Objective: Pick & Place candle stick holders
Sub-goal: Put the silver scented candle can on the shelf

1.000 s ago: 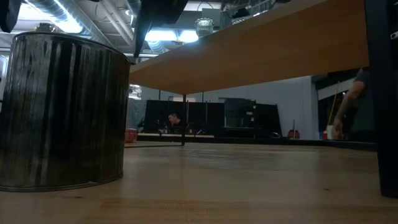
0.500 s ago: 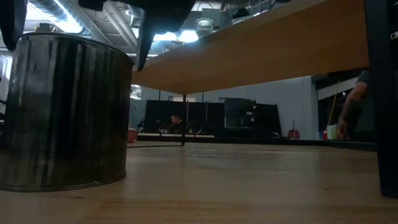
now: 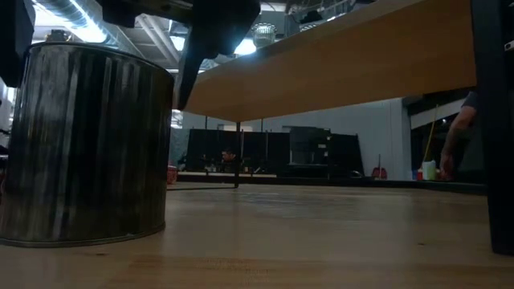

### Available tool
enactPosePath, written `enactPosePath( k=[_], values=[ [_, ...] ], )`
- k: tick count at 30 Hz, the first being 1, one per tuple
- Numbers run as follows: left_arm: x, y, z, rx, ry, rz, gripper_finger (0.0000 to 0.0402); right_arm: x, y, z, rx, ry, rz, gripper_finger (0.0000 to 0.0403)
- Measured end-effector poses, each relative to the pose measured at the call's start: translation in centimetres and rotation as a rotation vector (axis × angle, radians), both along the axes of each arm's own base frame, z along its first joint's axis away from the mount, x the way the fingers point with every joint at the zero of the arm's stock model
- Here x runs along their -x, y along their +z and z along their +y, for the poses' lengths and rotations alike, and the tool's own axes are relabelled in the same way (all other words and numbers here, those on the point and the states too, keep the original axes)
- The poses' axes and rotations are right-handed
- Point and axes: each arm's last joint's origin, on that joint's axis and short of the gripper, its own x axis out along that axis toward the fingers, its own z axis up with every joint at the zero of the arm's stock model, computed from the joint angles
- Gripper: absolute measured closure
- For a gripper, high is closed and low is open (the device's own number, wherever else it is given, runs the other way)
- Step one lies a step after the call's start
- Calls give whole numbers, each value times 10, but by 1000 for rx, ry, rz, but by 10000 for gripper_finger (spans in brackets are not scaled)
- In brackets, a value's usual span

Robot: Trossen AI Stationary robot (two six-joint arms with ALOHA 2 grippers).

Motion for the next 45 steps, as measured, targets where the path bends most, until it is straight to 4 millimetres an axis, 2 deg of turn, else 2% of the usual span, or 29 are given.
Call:
enactPosePath(
  k=[10, 23, 36, 40, 45],
  values=[
    [0, -1, 0, -7, 2, 0, 3, 0, 0, 0, 0, 0, 0, 402],
    [0, -1, 0, -7, 2, 1, 29, 0, 0, 0, 0, 0, 0, 402],
    [0, 0, 1, -11, 4, 5, 31, 0, 0, 0, 0, 0, 0, 402],
    [1, 6, 5, -25, 29, 11, 31, 0, 0, 0, 0, 0, 0, 402],
    [-1, 25, 8, -58, 47, 12, 32, 0, 0, 0, 0, 1, 0, 402]
  ],
)
